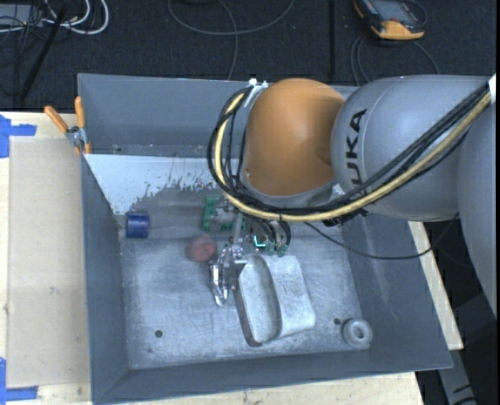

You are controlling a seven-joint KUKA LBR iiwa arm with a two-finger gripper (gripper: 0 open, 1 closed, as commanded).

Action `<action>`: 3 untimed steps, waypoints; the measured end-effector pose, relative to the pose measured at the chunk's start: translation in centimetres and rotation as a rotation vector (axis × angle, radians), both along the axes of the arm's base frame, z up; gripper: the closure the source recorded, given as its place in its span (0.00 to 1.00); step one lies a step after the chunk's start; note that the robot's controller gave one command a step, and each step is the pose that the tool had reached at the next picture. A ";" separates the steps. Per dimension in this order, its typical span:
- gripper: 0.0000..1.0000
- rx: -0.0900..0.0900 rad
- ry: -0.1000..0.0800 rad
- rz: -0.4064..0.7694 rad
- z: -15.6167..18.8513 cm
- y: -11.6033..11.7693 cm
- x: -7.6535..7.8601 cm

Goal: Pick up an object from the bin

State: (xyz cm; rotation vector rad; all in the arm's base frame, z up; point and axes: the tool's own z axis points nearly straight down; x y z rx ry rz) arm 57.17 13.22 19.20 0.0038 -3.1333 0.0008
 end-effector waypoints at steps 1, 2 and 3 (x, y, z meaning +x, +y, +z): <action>0.00 0.002 -0.024 -0.117 -9.3 -0.6 2.4; 0.00 0.004 -0.017 0.081 -11.9 -5.4 3.7; 1.00 0.004 -0.018 0.080 -11.7 -5.4 3.8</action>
Offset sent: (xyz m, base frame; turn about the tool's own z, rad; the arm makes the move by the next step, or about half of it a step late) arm 0.0194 -0.0041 -0.0951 0.1139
